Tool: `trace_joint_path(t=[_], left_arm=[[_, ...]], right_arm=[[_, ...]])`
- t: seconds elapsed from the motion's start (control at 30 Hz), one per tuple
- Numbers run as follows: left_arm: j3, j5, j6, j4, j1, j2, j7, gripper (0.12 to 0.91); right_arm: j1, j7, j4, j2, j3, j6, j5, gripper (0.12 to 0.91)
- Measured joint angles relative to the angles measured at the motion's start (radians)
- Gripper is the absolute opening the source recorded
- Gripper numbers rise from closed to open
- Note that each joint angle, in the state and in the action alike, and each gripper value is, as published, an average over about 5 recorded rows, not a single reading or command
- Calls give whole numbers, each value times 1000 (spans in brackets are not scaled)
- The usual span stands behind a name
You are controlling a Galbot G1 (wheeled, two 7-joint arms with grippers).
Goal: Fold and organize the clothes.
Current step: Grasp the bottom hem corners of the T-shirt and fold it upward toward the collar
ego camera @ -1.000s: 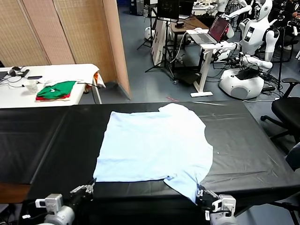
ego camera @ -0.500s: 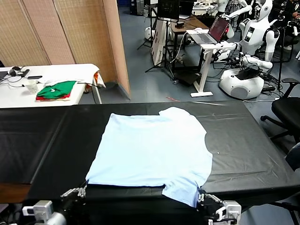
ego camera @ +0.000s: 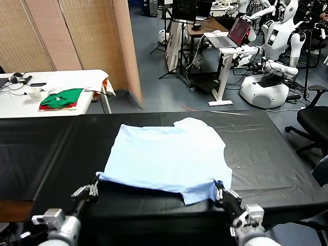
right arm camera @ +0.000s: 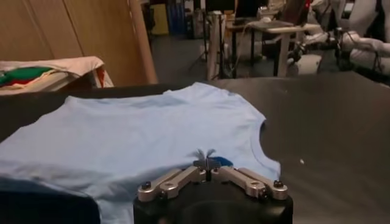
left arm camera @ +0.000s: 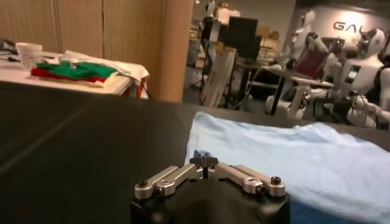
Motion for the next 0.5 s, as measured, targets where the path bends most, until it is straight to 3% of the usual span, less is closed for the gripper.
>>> trace_joint_path(t=[0.5], left_arm=[[62,32,3,171,-185,37,6,147]], right_arm=[[157,-2,-167,-11,-46,28,-30,141]])
